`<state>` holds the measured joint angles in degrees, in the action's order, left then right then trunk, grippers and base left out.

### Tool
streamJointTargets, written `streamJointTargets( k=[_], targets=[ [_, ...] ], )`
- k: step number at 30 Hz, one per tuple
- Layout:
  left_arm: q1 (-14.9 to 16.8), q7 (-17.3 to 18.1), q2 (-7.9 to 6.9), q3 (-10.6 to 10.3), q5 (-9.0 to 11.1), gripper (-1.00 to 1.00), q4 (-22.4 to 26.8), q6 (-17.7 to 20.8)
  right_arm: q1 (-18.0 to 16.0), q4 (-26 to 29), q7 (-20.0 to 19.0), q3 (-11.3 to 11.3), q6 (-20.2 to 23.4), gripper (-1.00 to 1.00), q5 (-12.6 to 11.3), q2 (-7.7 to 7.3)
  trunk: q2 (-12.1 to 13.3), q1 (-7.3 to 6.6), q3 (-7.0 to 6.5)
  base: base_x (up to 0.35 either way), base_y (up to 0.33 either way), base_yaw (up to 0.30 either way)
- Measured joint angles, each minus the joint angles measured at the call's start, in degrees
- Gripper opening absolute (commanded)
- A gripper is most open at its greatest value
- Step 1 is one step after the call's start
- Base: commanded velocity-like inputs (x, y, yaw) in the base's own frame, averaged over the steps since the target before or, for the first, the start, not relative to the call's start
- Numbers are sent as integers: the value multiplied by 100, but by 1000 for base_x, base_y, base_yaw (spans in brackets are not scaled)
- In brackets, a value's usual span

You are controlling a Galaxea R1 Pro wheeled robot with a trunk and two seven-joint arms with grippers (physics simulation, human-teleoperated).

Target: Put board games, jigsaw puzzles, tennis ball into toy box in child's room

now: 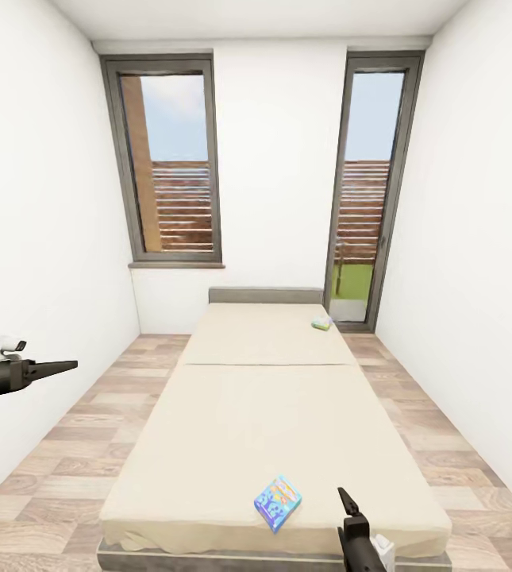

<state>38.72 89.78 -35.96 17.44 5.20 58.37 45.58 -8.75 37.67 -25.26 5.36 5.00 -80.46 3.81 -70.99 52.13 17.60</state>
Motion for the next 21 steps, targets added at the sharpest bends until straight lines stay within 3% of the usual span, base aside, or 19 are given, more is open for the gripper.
streamJointTargets(
  k=[21],
  targets=[
    [0, 0, 11, -3, 0, 100, 1, -5, 0, -52, 65, -5, -46, 100, 46, -8, -843, 461, 377, 0, 0, 0]
  ],
)
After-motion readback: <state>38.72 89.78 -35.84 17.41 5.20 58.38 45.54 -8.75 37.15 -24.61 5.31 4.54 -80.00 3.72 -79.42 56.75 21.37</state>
